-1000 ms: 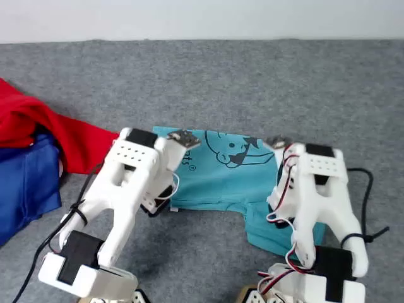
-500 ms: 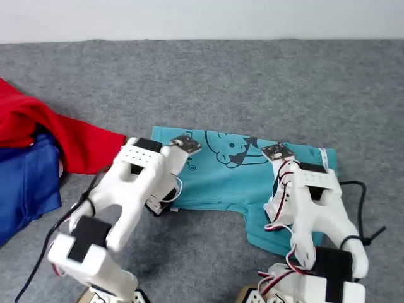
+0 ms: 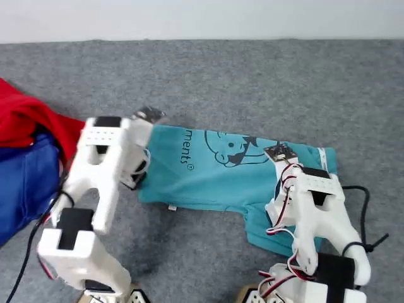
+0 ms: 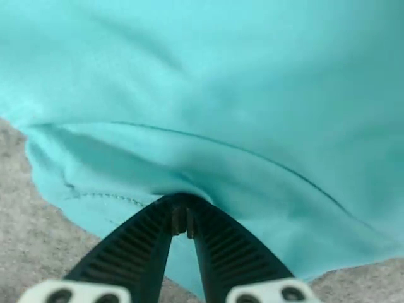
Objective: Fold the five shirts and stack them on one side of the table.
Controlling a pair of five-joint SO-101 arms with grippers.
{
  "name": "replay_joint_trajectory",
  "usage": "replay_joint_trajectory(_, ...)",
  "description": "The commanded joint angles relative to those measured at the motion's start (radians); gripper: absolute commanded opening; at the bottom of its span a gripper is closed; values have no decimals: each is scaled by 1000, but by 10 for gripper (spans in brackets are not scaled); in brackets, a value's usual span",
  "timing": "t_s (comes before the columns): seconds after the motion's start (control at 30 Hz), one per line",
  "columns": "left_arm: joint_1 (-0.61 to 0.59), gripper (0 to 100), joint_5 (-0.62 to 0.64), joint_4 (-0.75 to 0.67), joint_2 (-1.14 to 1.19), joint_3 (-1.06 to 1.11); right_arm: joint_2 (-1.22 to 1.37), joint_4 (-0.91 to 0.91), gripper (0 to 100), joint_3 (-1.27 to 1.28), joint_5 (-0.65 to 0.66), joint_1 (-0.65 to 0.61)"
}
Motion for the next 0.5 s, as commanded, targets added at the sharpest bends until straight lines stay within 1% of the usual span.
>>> replay_joint_trajectory(0.0,-12,50,-12,31,-120,-53,-8,-24,10,14,15,39)
replay_joint_trajectory(0.07,5,50,-9,66,-152,-51,-8,-21,10,14,25,39)
replay_joint_trajectory(0.2,77,50,-6,114,-204,-50,-8,-21,10,14,28,38)
replay_joint_trajectory(0.33,153,50,49,118,-209,-47,-8,-19,10,15,29,38)
replay_joint_trajectory(0.47,245,50,57,100,-176,38,-18,8,10,14,31,38)
